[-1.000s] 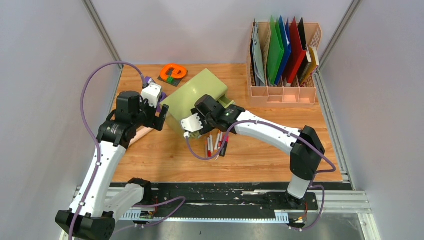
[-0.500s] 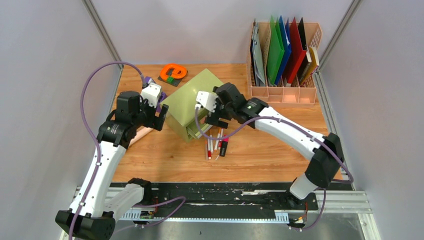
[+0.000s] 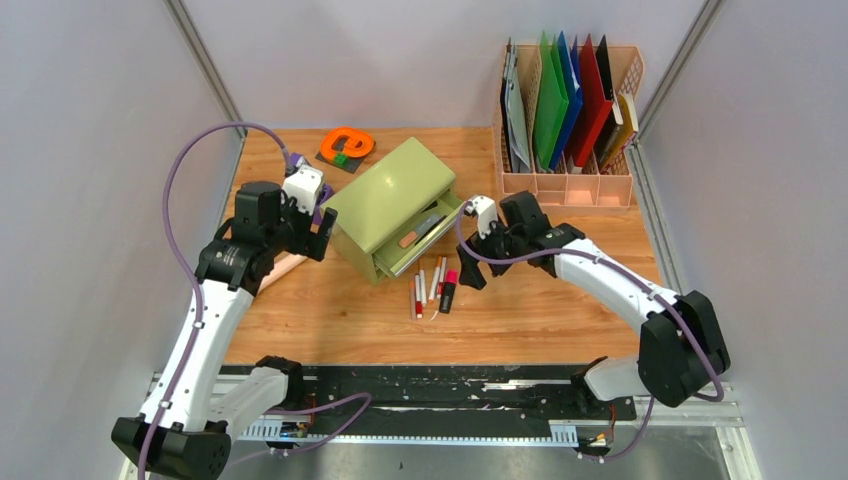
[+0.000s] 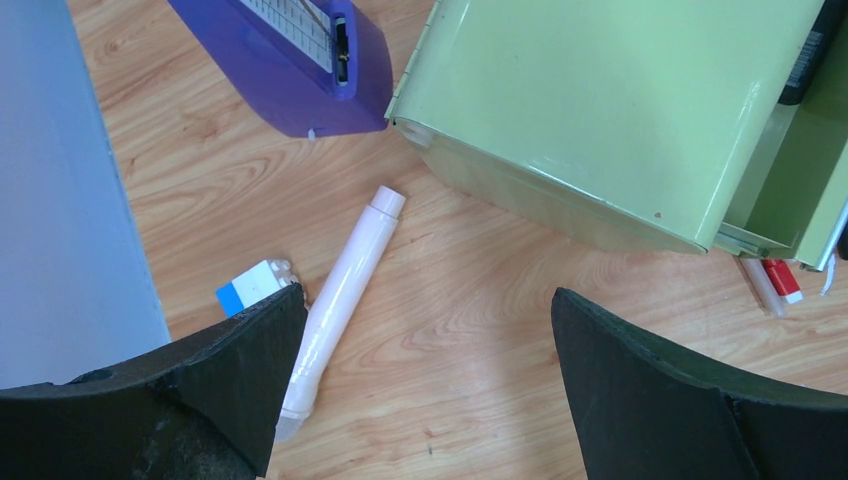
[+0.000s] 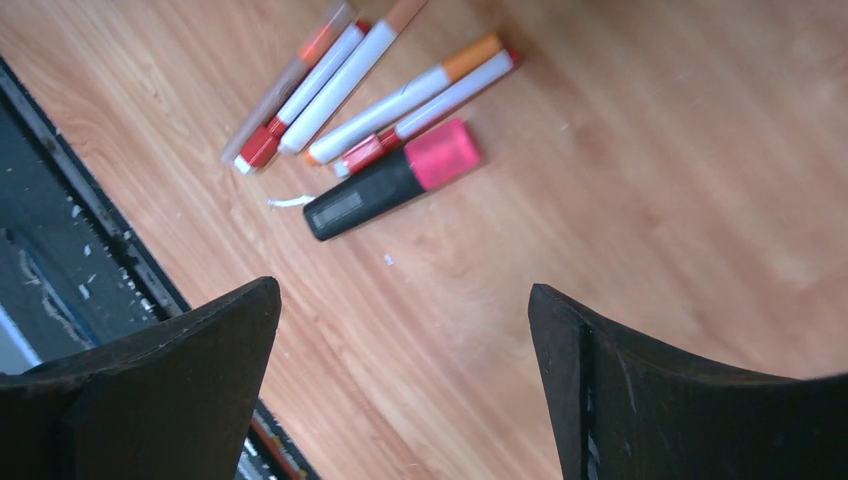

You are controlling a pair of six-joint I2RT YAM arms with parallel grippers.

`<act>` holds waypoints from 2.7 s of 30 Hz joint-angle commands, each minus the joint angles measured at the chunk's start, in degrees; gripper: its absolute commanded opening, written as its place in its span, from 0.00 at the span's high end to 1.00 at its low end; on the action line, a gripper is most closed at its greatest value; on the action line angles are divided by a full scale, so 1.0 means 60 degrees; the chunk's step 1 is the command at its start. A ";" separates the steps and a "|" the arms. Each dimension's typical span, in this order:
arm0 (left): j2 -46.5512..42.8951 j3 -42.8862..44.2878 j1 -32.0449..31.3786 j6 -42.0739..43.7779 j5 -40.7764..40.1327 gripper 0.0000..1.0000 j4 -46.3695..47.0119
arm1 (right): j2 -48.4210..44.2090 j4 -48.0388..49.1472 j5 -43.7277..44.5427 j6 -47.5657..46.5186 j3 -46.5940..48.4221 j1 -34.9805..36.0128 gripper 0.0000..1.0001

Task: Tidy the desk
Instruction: Place the stationery in the drawer, then pick up the stationery from the center of the board.

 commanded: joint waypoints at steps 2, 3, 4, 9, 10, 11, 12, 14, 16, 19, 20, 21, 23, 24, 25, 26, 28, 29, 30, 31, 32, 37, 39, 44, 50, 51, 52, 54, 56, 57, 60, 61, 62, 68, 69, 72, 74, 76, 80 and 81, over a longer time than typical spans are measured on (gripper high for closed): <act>0.0032 0.0182 0.0072 0.0227 -0.0082 0.00 0.0237 | -0.0043 0.2224 -0.0634 0.1729 -0.0814 0.0133 0.05; 0.0028 0.0122 0.0072 0.0232 -0.0082 0.00 0.0274 | 0.0121 0.2364 -0.0468 0.1975 -0.0862 0.0143 0.06; 0.0025 0.0095 0.0065 0.0251 -0.0082 0.00 0.0285 | 0.0304 0.2465 -0.0336 0.2171 -0.0892 0.0177 0.07; 0.0009 -0.0008 0.0072 0.0292 -0.0082 0.00 0.0311 | 0.1026 0.2959 0.0534 0.2507 -0.0960 0.0683 0.11; 0.0009 0.0001 0.0072 0.0287 -0.0082 0.00 0.0304 | 0.1148 0.3012 0.0808 0.2506 -0.0939 0.0862 0.11; 0.0009 0.0015 0.0072 0.0286 -0.0269 0.00 0.0302 | 0.1309 0.3086 0.1089 0.2464 -0.0936 0.1003 0.12; 0.0017 0.0029 0.0072 0.0284 -0.0300 0.00 0.0279 | 0.1420 0.3140 0.1331 0.2429 -0.0943 0.1178 0.12; 0.0023 0.0050 0.0068 0.0285 -0.0340 0.00 0.0261 | 0.1627 0.3246 0.1871 0.2308 -0.0980 0.1513 0.12; 0.0031 0.0060 0.0071 0.0287 -0.0356 0.00 0.0242 | 0.1791 0.3296 0.2279 0.2204 -0.1022 0.1809 0.13; 0.0032 0.0062 0.0072 0.0276 -0.0348 0.00 0.0230 | 0.1904 0.3330 0.2456 0.2191 -0.1137 0.2069 0.13; 0.0028 0.0055 0.0072 0.0276 -0.0346 0.00 0.0228 | 0.1906 0.3337 0.2491 0.2142 -0.1168 0.2162 0.13; 0.0032 0.0054 0.0072 0.0271 -0.0346 0.00 0.0233 | 0.1912 0.3338 0.2535 0.2101 -0.1190 0.2226 0.13; 0.0032 0.0028 0.0072 0.0267 -0.0335 0.00 0.0229 | 0.1914 0.3325 0.2638 0.2074 -0.1256 0.2351 0.13; 0.0026 0.0025 0.0072 0.0267 -0.0335 0.00 0.0254 | 0.1940 0.3312 0.2706 0.2056 -0.1276 0.2432 0.13; 0.0032 0.0032 0.0072 0.0267 -0.0333 0.00 0.0260 | 0.1964 0.3309 0.2851 0.2032 -0.1294 0.2497 0.12; 0.0037 0.0035 0.0072 0.0270 -0.0331 0.00 0.0263 | 0.1990 0.3309 0.2923 0.2016 -0.1296 0.2548 0.12; 0.0038 0.0038 0.0072 0.0273 -0.0331 0.00 0.0257 | 0.2068 0.3307 0.3103 0.1978 -0.1323 0.2617 0.12; 0.0038 0.0039 0.0072 0.0261 -0.0331 0.00 0.0261 | 0.2112 0.3296 0.3156 0.1975 -0.1325 0.2621 0.12; 0.0038 0.0039 0.0072 0.0256 -0.0331 0.00 0.0264 | 0.2168 0.3294 0.3188 0.1989 -0.1325 0.2622 0.12; 0.0038 0.0039 0.0079 0.0253 -0.0331 0.00 0.0251 | 0.2212 0.3294 0.3229 0.1992 -0.1325 0.2629 0.12; 0.0028 0.0031 0.0074 0.0253 -0.0331 0.00 0.0252 | 0.2241 0.3294 0.3274 0.2000 -0.1318 0.2636 0.12; 0.0024 0.0032 0.0072 0.0270 -0.0345 0.00 0.0252 | 0.2378 0.3307 0.3391 0.2030 -0.1338 0.2636 0.12; 0.0024 0.0038 0.0072 0.0274 -0.0345 0.00 0.0259 | 0.2456 0.3322 0.3525 0.1989 -0.1346 0.2628 0.13; 0.0011 0.0029 0.0072 0.0273 -0.0335 0.00 0.0259 | 0.2493 0.3295 0.3757 0.1776 -0.1396 0.2609 0.17; -0.0040 0.0005 0.0070 0.0273 -0.0313 0.00 0.0267 | 0.2282 0.3003 0.4054 0.1616 -0.1505 0.2363 0.27; -0.0054 0.0007 0.0071 0.0270 -0.0304 0.00 0.0267 | 0.2204 0.2988 0.4082 0.1613 -0.1557 0.2313 0.29; -0.0062 0.0009 0.0072 0.0275 -0.0291 0.00 0.0267 | 0.2082 0.2979 0.4113 0.1612 -0.1614 0.2257 0.31; -0.0064 0.0009 0.0072 0.0268 -0.0298 0.00 0.0274 | 0.1904 0.2972 0.4076 0.1622 -0.1722 0.2114 0.34; -0.0064 0.0009 0.0072 0.0261 -0.0277 0.00 0.0280 | 0.1829 0.2937 0.3966 0.1621 -0.1750 0.1892 0.38; -0.0064 0.0009 0.0072 0.0265 -0.0266 0.00 0.0281 | 0.1831 0.2918 0.3936 0.1624 -0.1743 0.1800 0.39; -0.0043 0.0000 0.0072 0.0253 -0.0260 0.00 0.0302 | 0.1957 0.2886 0.3932 0.1614 -0.1714 0.1610 0.45; -0.0037 0.0000 0.0072 0.0252 -0.0258 0.00 0.0298 | 0.2015 0.2866 0.3928 0.1624 -0.1683 0.1554 0.47; -0.0028 0.0005 0.0072 0.0259 -0.0258 0.00 0.0297 | 0.2077 0.2845 0.3764 0.1614 -0.1654 0.1498 0.49; -0.0007 -0.0021 0.0072 0.0274 -0.0243 0.00 0.0325 | 0.2378 0.2585 0.3400 0.1617 -0.1429 0.1133 0.65; -0.0006 -0.0013 0.0079 0.0272 -0.0236 0.00 0.0325 | 0.2387 0.2549 0.3380 0.1615 -0.1417 0.1061 0.69; 0.0006 -0.0007 0.0072 0.0274 -0.0209 0.00 0.0332 | 0.2355 0.2304 0.3337 0.1614 -0.1300 0.0772 0.81; 0.0020 0.0002 0.0072 0.0257 -0.0182 0.00 0.0339 | 0.2274 0.2106 0.3401 0.1343 -0.1247 0.0624 0.88; 0.0047 0.0019 0.0068 0.0254 -0.0171 0.00 0.0332 | 0.2087 0.1901 0.3464 0.1181 -0.1237 0.0458 0.94; 0.0088 0.0056 0.0072 0.0240 -0.0170 0.00 0.0320 | 0.1322 0.1395 0.3108 0.0431 -0.1214 0.0272 1.00; 0.0085 0.0062 0.0072 0.0232 -0.0170 0.00 0.0323 | 0.1121 0.1185 0.2938 0.0181 -0.1141 0.0261 1.00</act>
